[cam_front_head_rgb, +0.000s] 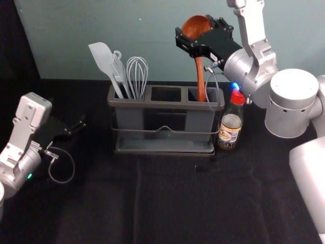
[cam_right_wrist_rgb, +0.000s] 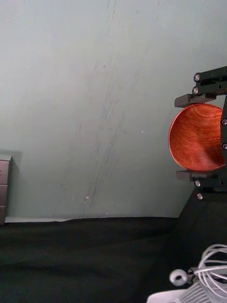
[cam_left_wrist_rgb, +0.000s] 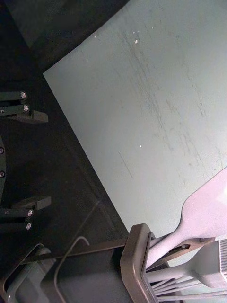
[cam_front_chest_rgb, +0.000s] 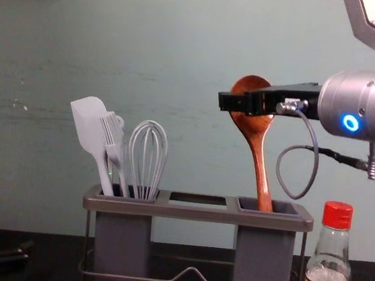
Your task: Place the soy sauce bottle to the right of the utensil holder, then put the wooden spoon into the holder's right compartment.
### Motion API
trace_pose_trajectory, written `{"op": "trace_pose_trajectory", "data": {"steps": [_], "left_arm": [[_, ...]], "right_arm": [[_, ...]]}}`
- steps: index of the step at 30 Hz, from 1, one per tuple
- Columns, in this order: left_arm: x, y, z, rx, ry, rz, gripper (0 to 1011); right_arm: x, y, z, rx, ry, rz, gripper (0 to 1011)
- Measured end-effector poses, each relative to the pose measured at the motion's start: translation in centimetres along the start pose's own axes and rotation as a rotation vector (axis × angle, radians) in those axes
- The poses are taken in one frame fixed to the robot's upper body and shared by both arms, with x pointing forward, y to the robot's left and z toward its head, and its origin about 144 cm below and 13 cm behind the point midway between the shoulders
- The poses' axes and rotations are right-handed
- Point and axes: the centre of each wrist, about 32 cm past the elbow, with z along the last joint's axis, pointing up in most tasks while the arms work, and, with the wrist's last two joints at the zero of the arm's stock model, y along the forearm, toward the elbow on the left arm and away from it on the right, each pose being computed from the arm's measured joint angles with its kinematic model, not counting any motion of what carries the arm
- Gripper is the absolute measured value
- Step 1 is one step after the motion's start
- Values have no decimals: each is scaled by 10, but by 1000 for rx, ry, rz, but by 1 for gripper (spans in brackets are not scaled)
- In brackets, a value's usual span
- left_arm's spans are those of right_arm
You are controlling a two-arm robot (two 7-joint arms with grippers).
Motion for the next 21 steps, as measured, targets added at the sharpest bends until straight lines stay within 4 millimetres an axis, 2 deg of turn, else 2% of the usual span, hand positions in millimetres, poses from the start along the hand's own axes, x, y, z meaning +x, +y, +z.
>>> {"op": "trace_pose_trajectory", "data": {"steps": [21], "left_arm": [[0,0,0,0,0,0,1005]], "right_arm": [[-9,-12,-26,-48,-11,15,830]]}}
